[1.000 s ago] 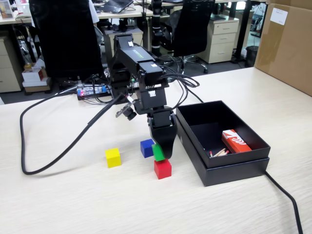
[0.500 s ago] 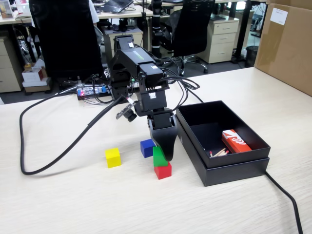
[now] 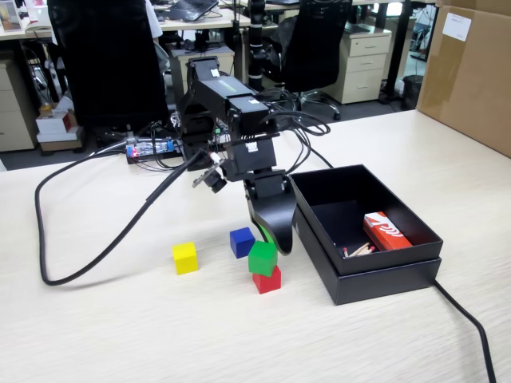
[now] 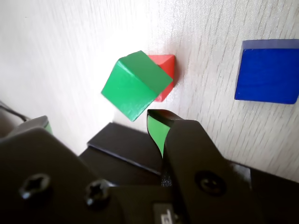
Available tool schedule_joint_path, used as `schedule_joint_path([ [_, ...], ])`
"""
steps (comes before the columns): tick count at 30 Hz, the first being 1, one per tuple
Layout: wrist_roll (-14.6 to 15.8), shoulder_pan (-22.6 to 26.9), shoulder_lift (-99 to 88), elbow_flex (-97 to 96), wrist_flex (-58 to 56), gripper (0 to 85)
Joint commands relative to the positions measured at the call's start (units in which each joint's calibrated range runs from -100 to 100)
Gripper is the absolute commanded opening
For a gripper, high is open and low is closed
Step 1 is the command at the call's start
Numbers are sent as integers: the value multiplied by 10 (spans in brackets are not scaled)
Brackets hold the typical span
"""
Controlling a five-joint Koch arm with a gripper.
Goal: Put the green cube on top of the red cube
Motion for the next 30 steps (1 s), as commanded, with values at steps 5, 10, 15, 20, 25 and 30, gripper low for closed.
schedule_joint_path([
  [5,-5,9,-163,-46,5,457],
  [10,-5,17,-326,-165,5,477],
  [15,-6,18,-600,-365,5,491],
  [20,-13,3,-814,-517,5,496],
  [25,-18,-18,-964,-664,20,497],
  [30,-22,-27,-1071,-818,74,496],
])
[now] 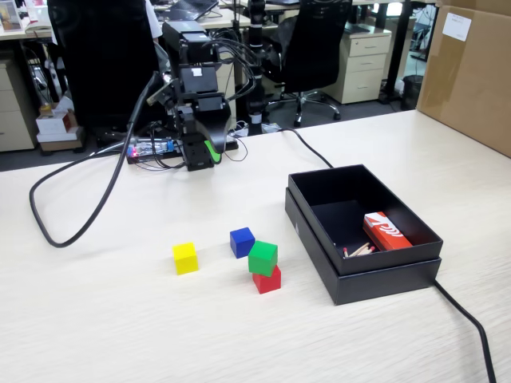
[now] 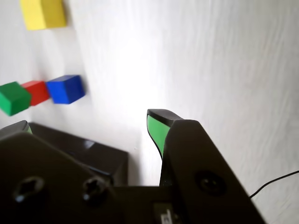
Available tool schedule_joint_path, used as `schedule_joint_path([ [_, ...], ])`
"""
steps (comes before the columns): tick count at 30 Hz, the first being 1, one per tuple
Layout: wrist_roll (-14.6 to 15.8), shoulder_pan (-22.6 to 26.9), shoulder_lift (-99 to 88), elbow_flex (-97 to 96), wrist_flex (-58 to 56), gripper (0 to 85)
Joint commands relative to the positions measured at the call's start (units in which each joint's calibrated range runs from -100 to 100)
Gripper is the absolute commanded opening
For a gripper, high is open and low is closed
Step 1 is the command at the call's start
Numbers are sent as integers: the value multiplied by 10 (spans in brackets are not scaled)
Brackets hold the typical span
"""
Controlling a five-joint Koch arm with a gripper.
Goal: Put the green cube on top of the red cube
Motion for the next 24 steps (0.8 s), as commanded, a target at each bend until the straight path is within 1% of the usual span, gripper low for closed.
schedule_joint_path([
  [1,-3,-6,-86,-53,70,496],
  [5,-7,-13,-128,-162,123,496],
  [11,-12,-15,-131,-273,208,505],
  [17,-19,-14,-131,-383,349,513],
  [18,-24,-9,-131,-445,417,513],
  [20,-29,-8,-131,-488,461,516],
  [22,-38,-10,-130,-525,488,519],
  [24,-41,-12,-128,-526,488,520],
])
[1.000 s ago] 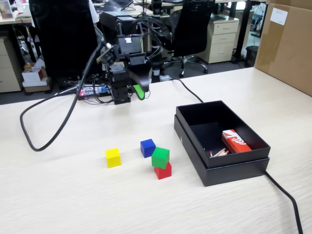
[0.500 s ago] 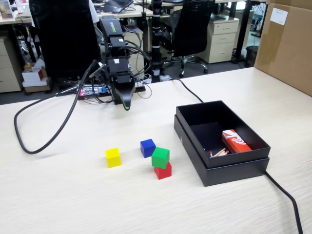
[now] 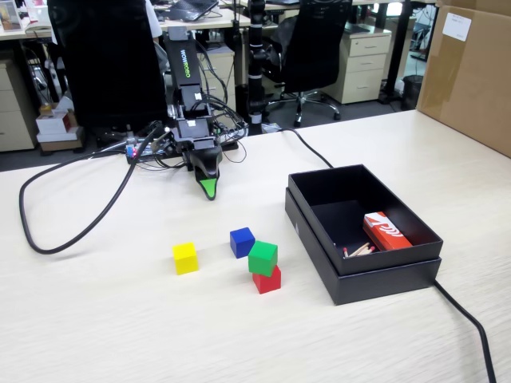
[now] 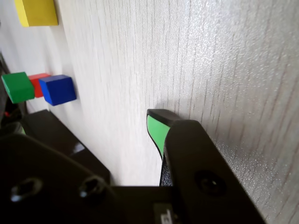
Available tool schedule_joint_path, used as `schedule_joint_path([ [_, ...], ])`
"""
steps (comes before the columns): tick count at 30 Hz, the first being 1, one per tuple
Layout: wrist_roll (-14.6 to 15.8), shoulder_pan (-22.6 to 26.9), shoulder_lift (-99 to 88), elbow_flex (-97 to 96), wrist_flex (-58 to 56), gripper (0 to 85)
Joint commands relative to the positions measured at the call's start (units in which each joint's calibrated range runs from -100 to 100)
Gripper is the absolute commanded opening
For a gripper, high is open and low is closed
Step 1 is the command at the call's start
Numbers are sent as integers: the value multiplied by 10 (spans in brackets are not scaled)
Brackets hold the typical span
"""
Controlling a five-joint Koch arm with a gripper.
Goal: Put the green cube on top of the red cube
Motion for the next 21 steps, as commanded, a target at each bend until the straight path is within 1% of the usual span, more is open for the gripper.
schedule_joint_path([
  [1,-8,-2,1,-13,-14,520],
  [8,-22,4,1,-14,-14,505],
  [10,-22,3,1,-14,-14,515],
  [21,-21,3,2,-13,-14,503],
])
